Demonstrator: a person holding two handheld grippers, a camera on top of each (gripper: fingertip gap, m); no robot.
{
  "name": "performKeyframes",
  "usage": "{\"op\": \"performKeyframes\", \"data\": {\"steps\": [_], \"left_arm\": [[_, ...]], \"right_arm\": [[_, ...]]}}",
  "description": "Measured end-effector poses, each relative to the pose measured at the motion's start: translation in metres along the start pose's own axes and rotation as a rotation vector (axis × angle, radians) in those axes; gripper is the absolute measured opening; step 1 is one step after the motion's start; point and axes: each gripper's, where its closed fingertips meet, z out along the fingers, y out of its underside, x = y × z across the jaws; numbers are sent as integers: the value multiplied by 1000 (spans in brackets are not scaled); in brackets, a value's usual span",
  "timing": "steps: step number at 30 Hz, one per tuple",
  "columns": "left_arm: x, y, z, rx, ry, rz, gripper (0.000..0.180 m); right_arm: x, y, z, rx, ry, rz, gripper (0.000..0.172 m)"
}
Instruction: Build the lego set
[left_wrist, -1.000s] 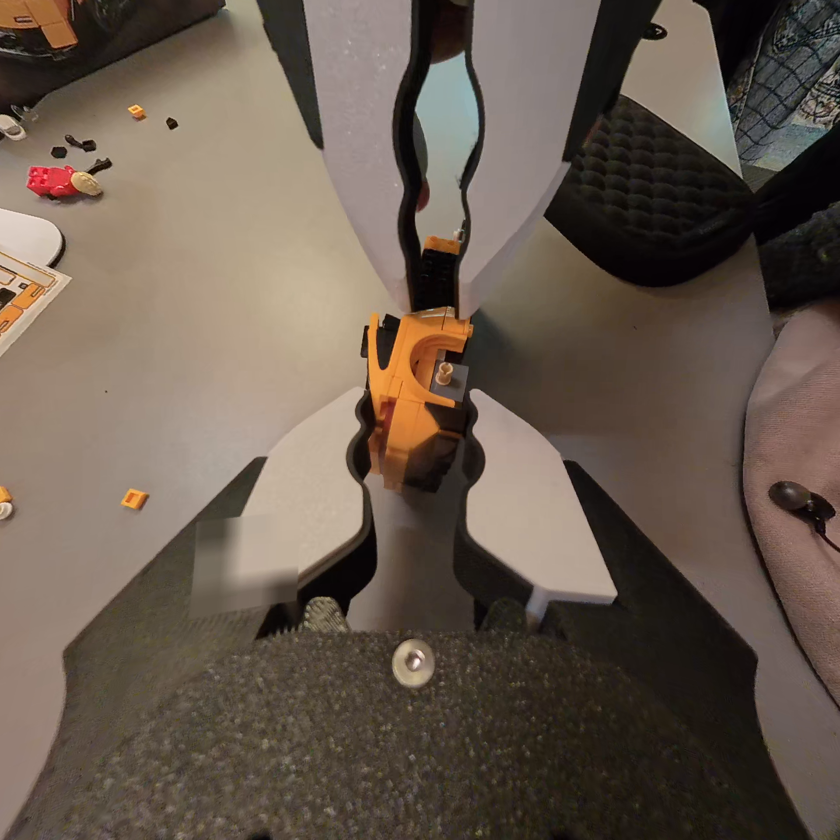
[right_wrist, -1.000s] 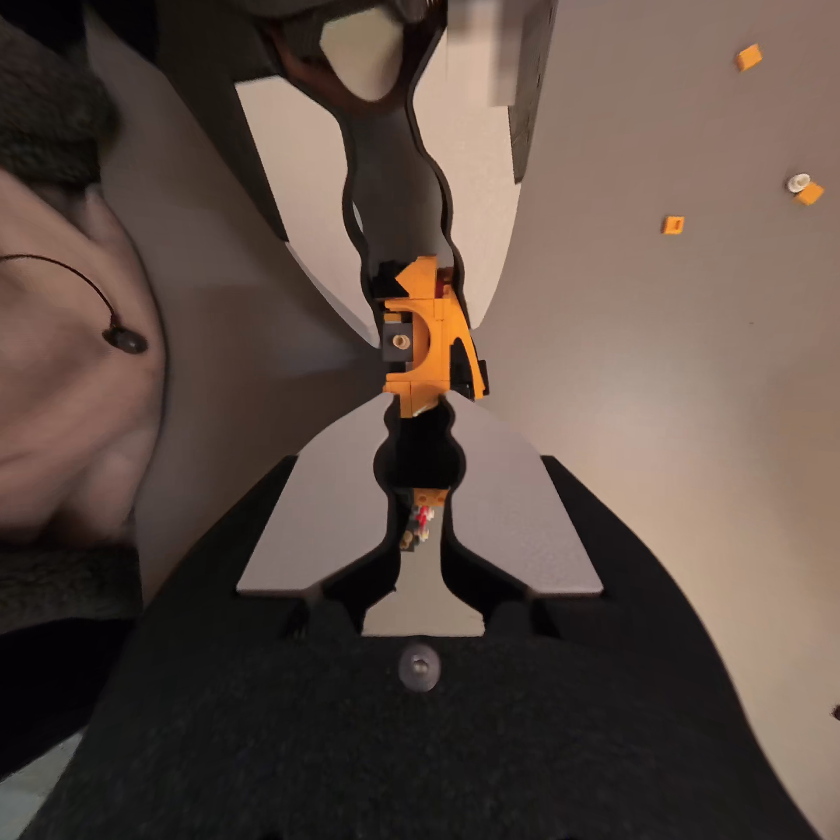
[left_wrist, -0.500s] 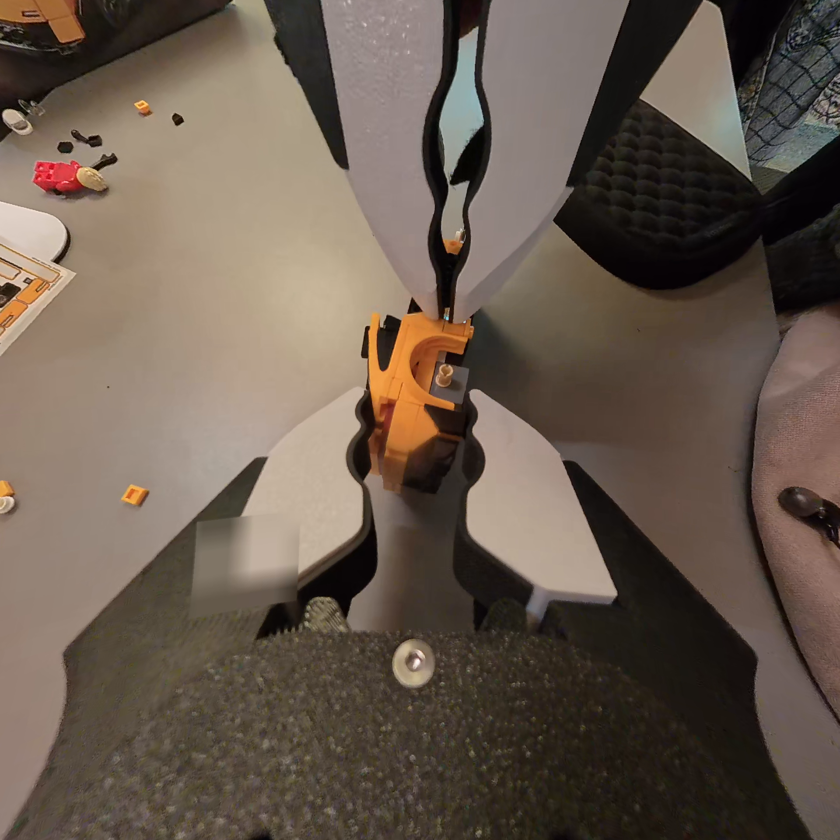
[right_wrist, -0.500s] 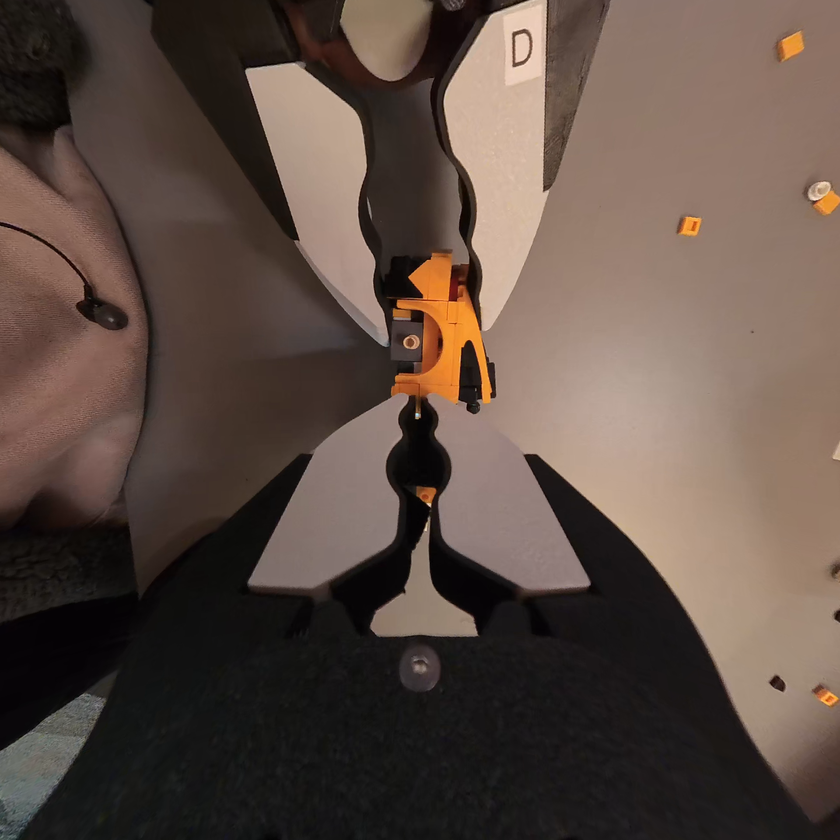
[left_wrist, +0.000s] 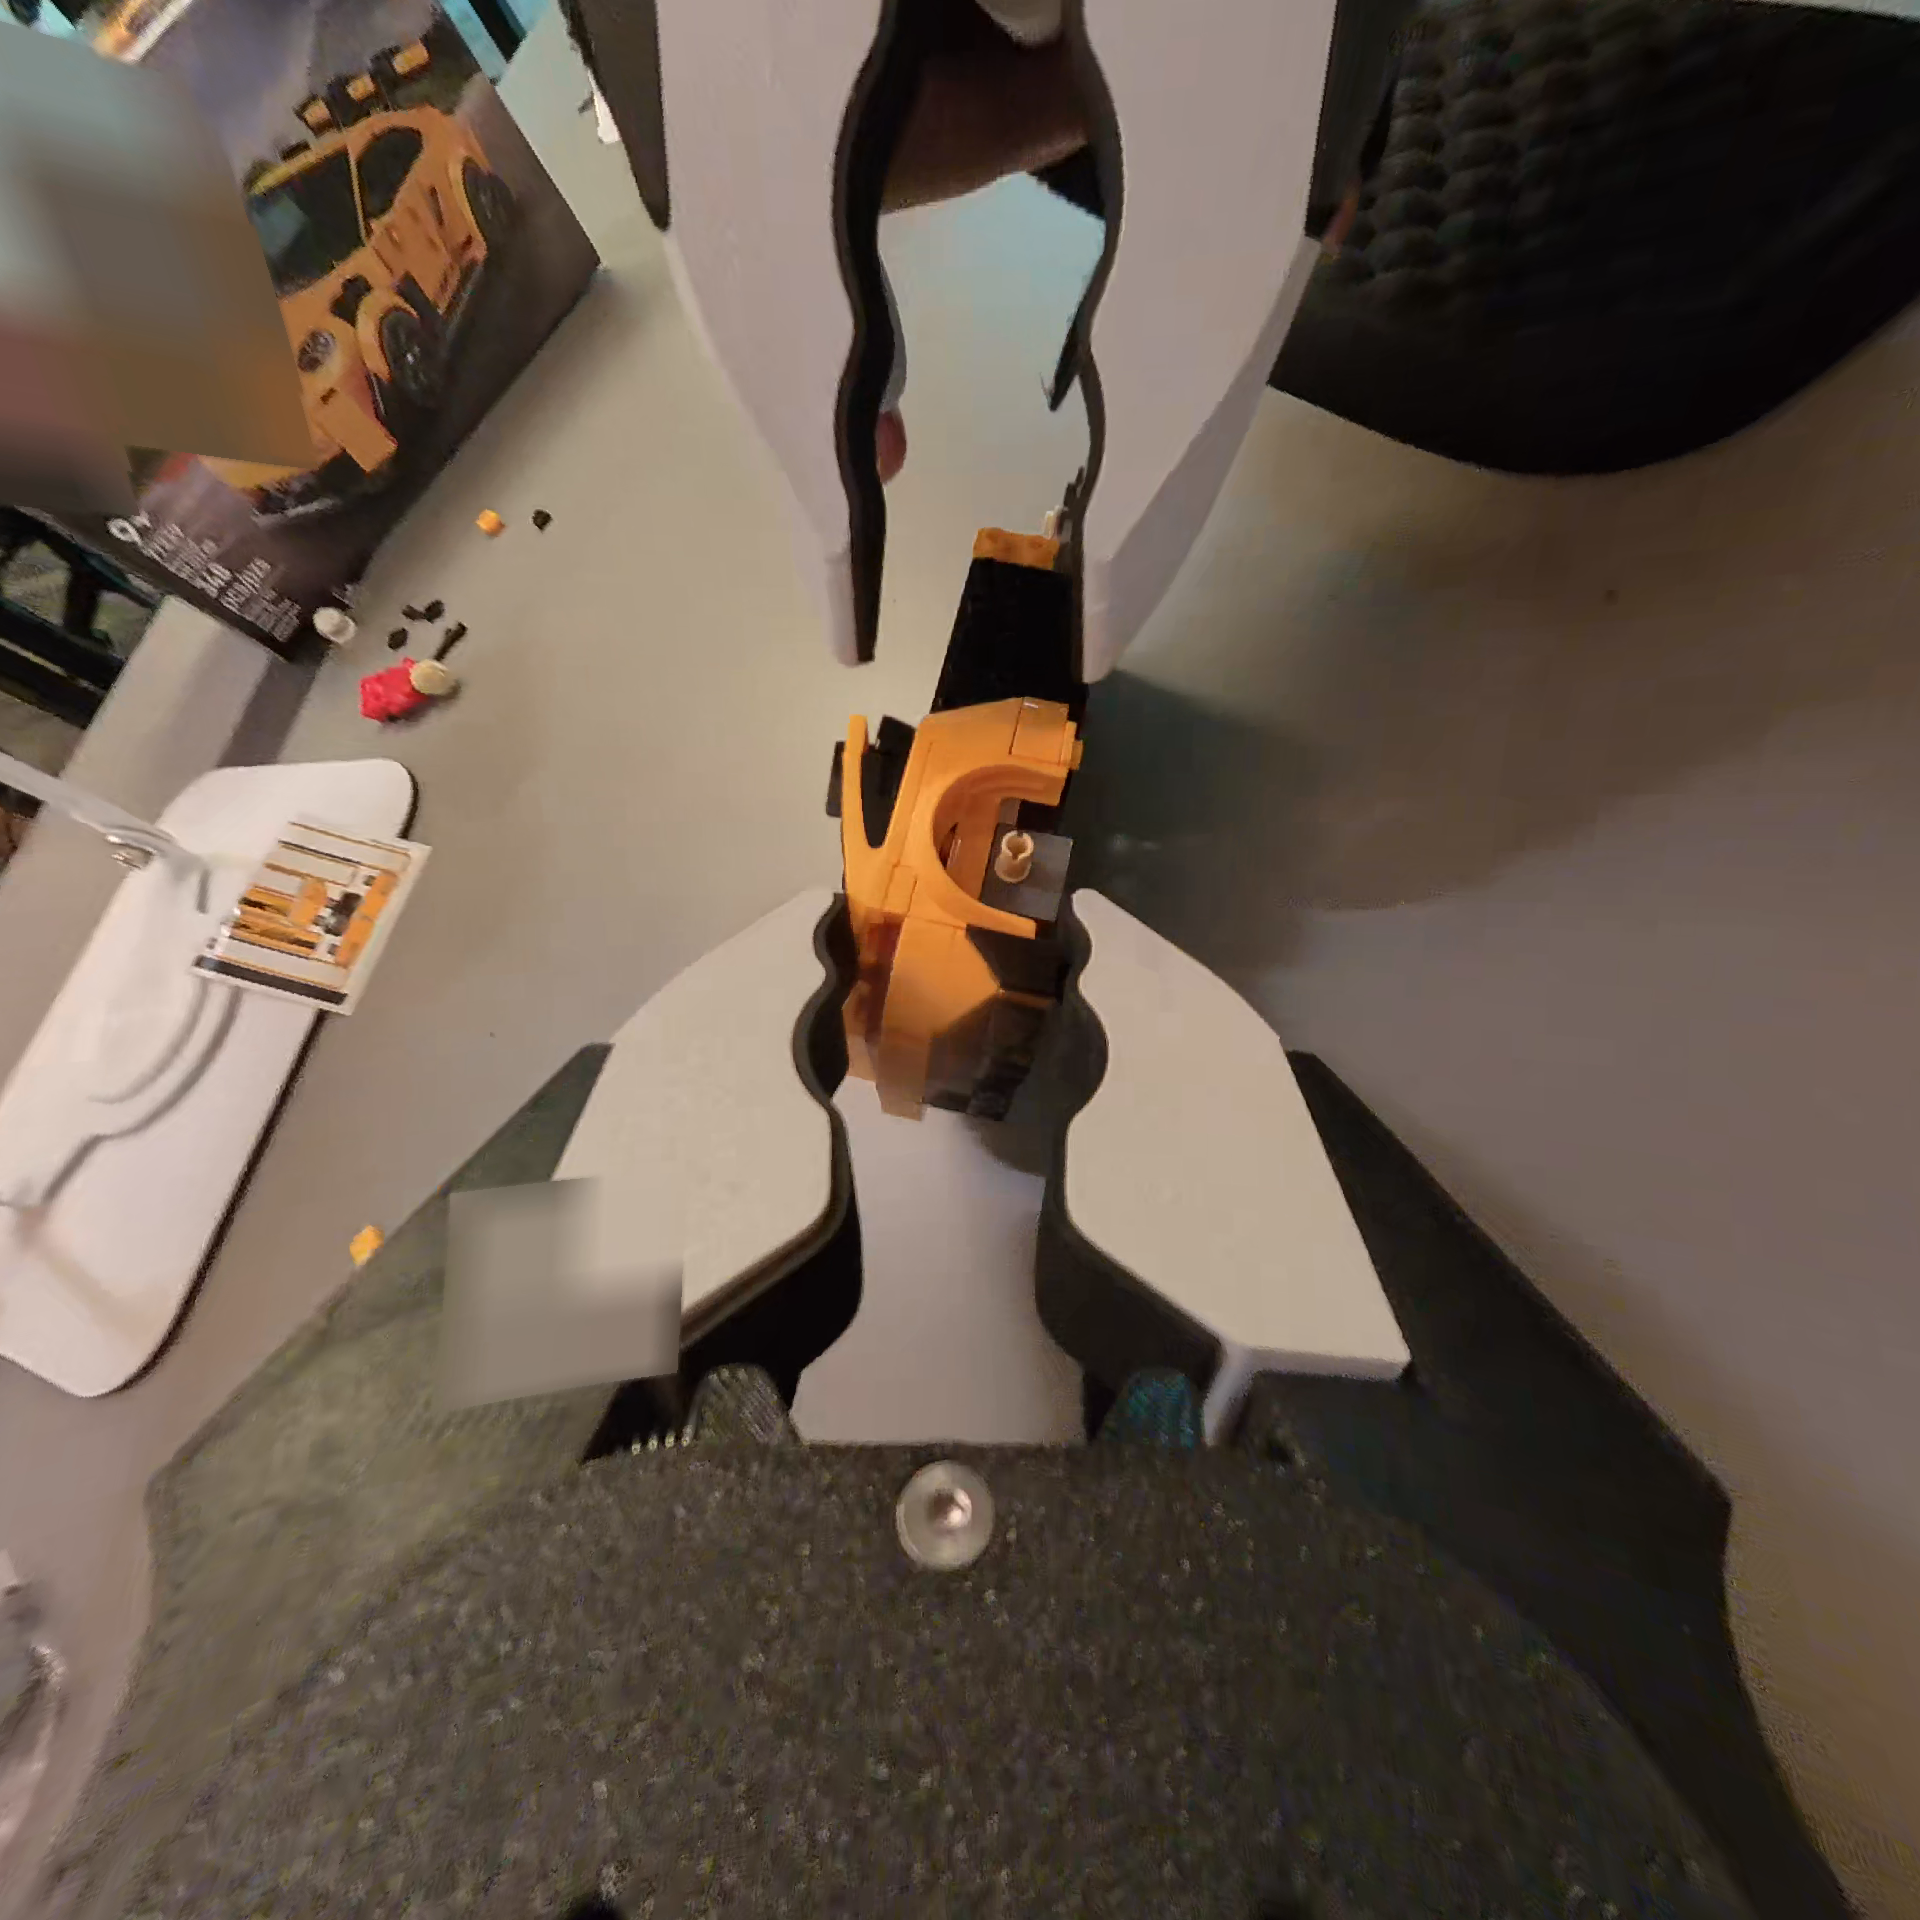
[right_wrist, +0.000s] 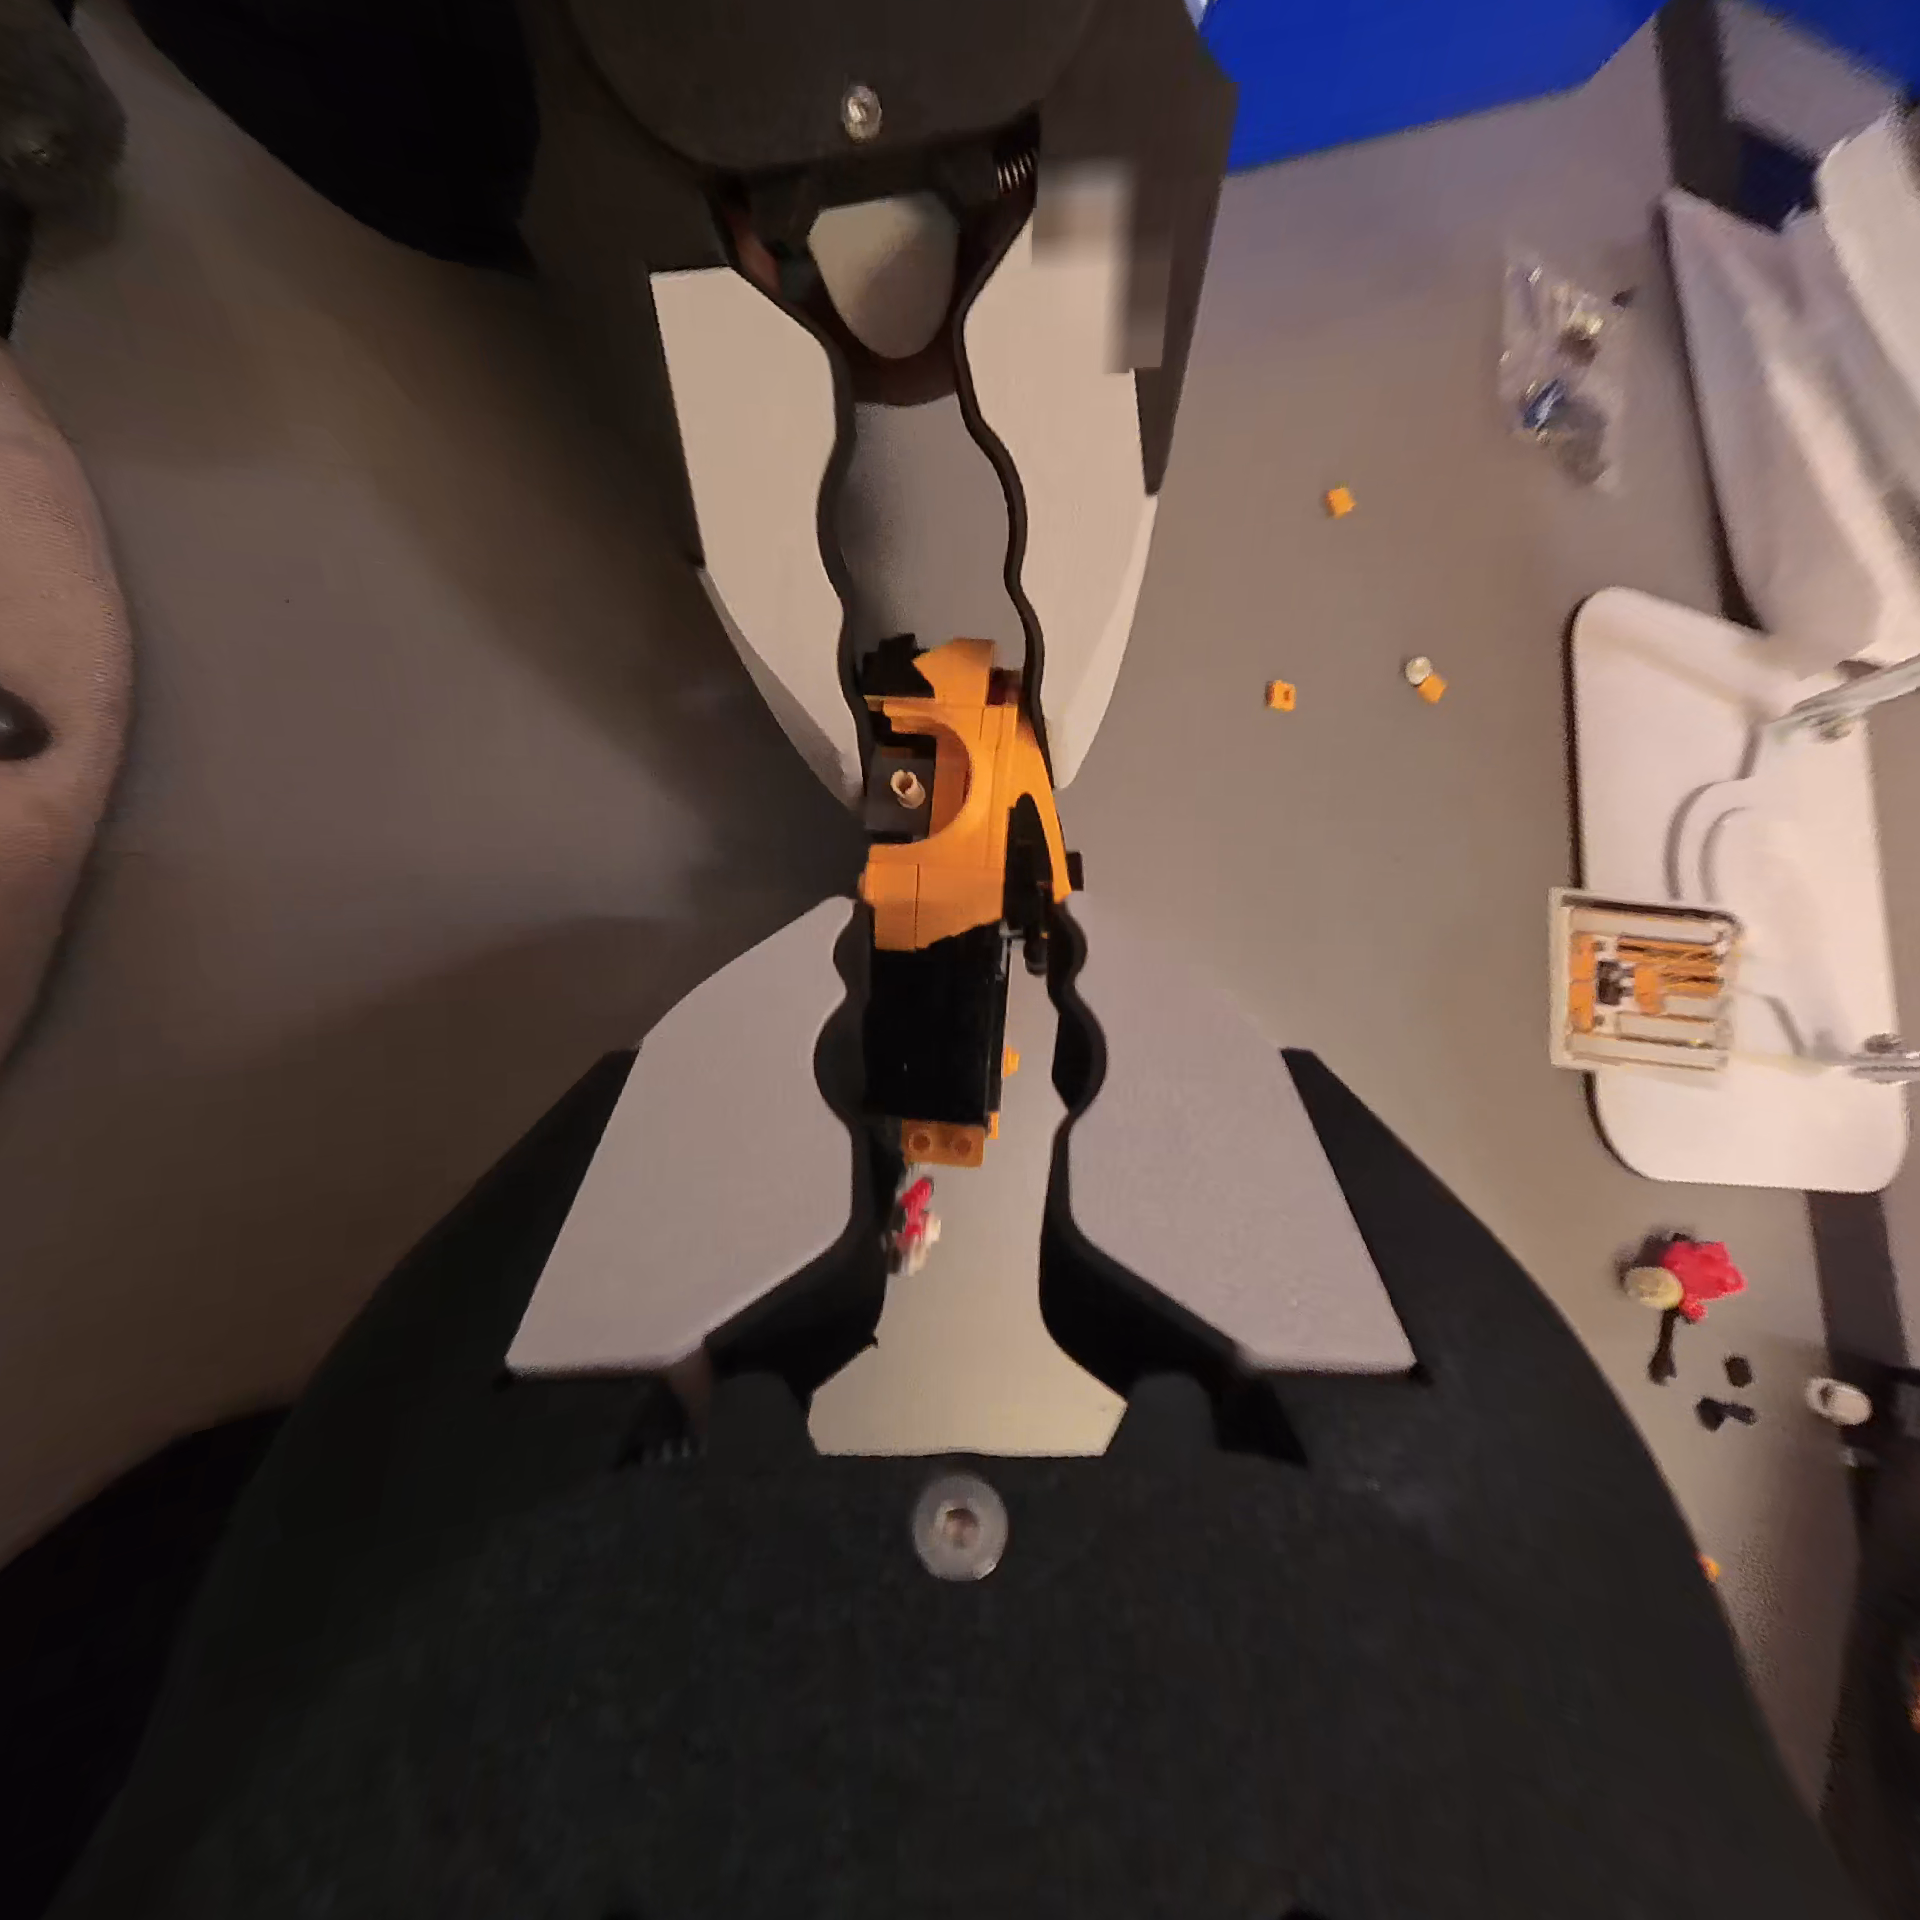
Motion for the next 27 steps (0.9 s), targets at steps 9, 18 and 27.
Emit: {"op": "performKeyframes", "data": {"steps": [9,18,27], "left_arm": [[0,0,2,7,-74,162,37],[-1,0,2,13,-79,174,37],[3,2,-1,49,-4,101,53]], "right_arm": [[-8,1,7,44,141,-161,27],[-5,38,5,-36,308,-114,36],[3,44,9,-143,533,-206,30]]}}
